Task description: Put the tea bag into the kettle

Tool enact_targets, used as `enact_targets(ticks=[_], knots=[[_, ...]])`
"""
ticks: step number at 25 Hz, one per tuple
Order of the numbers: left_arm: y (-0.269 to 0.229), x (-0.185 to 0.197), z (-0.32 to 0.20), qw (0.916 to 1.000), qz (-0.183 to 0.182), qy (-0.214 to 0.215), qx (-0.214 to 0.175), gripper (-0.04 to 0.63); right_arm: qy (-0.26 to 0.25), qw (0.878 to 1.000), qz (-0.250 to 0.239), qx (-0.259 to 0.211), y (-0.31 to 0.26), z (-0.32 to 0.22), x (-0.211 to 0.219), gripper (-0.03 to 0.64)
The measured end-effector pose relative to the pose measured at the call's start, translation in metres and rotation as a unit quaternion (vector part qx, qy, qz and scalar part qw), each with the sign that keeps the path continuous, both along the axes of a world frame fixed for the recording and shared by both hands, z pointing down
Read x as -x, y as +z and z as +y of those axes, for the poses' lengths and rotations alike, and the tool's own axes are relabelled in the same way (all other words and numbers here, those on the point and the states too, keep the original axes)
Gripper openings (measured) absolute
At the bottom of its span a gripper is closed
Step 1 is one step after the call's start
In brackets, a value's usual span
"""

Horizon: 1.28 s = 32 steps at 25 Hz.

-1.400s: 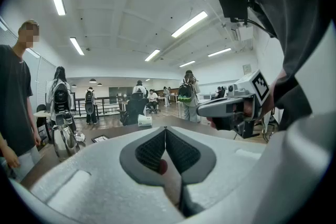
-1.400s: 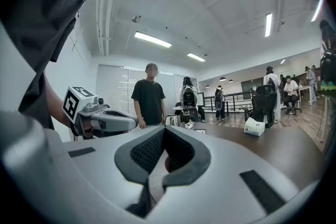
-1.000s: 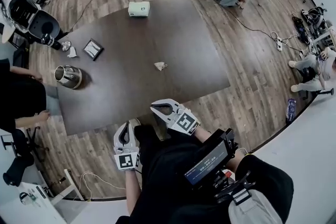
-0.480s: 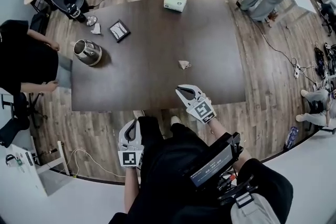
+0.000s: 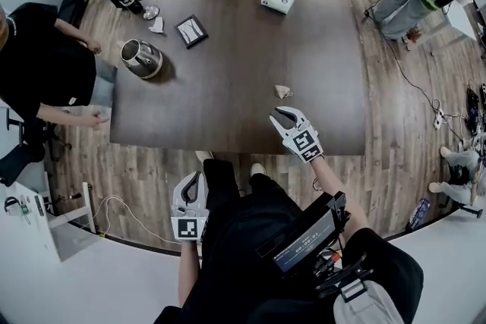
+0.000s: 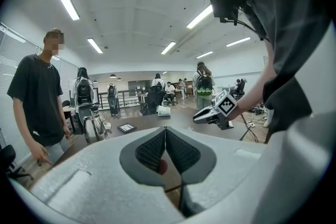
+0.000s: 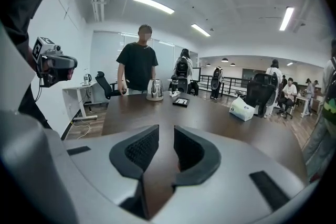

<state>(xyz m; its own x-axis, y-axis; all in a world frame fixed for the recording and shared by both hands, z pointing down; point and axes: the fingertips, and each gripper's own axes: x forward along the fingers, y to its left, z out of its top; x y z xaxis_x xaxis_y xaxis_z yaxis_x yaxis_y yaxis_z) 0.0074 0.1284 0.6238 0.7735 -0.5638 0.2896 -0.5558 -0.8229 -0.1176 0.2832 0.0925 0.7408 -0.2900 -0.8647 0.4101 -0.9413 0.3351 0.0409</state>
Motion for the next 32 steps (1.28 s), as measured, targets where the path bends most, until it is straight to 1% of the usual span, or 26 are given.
enact_targets(ticks=[2,7,10,13,17,20,27,32], knots=[[-0.004,0.002,-0.002,1.0,0.006,0.0,-0.007,0.006,0.001,1.0,0.004,0.009,0.008,-0.007,-0.003,0.087],[0.001,0.008,-0.002,0.9998,0.004,-0.014,0.012,0.006,0.002,1.0,0.018,0.025,0.023,-0.023,-0.018,0.101],[0.001,0.01,0.0,0.9998,0.008,-0.014,0.009,0.006,0.006,0.999,0.028,0.035,0.034,-0.029,-0.03,0.109],[0.003,0.012,0.001,0.9999,-0.002,-0.012,0.009,0.006,0.014,0.998,0.034,0.047,0.045,-0.035,-0.042,0.117],[0.001,0.017,0.0,0.9998,-0.003,-0.018,0.011,0.006,0.024,0.998,0.045,0.048,0.051,-0.047,-0.056,0.124],[-0.001,0.022,-0.001,0.9995,0.0,-0.027,0.016,0.006,0.035,0.996,0.05,0.063,0.062,-0.053,-0.067,0.13],[0.001,0.031,-0.003,0.999,-0.015,-0.038,0.019,0.006,0.053,0.992,0.045,0.106,0.095,-0.054,-0.084,0.139],[0.001,0.033,-0.004,0.9989,-0.017,-0.042,0.017,0.006,0.064,0.991,0.047,0.112,0.105,-0.063,-0.094,0.146]])
